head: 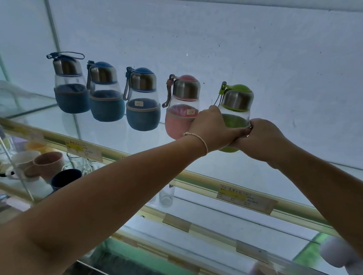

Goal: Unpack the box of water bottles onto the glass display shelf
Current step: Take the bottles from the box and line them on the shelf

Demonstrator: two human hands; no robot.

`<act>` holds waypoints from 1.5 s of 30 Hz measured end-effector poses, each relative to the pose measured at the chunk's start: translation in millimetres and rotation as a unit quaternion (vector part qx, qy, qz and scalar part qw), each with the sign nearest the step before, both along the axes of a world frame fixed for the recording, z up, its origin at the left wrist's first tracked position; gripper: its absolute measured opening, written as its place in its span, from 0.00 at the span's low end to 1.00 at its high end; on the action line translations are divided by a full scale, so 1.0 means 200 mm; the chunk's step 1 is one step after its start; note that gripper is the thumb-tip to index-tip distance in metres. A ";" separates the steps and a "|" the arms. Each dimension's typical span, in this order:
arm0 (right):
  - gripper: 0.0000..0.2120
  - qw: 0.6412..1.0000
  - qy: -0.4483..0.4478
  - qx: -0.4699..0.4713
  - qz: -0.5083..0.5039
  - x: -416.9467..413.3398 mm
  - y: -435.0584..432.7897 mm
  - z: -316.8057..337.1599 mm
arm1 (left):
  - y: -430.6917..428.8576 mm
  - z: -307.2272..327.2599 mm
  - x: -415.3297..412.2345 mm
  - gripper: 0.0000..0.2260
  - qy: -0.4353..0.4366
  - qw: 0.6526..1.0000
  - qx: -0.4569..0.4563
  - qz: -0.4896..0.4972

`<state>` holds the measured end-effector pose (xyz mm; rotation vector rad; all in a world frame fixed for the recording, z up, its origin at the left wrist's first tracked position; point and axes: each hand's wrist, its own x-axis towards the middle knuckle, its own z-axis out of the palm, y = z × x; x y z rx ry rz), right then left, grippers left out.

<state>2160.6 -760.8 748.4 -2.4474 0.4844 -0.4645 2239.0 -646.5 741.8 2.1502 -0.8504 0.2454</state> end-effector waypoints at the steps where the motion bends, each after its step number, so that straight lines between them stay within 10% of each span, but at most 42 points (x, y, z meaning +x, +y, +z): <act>1: 0.17 1.000 0.000 0.005 -0.007 -0.01 0.01 0.01 | 0.01 0.01 -0.01 0.30 -0.003 1.000 0.009 0.001; 9: 0.55 0.985 -0.123 -0.091 -0.077 -0.08 0.06 0.11 | 0.15 0.10 -0.03 0.21 -0.091 0.994 0.012 0.056; 28: 0.35 0.954 -0.224 -0.100 0.172 0.24 1.26 0.16 | 1.46 0.13 0.01 0.14 -0.191 0.961 -0.060 0.193; 45: 0.34 0.911 -0.044 -0.039 0.409 0.40 2.92 -0.50 | 3.21 -0.52 -0.25 0.17 0.013 0.893 0.060 0.446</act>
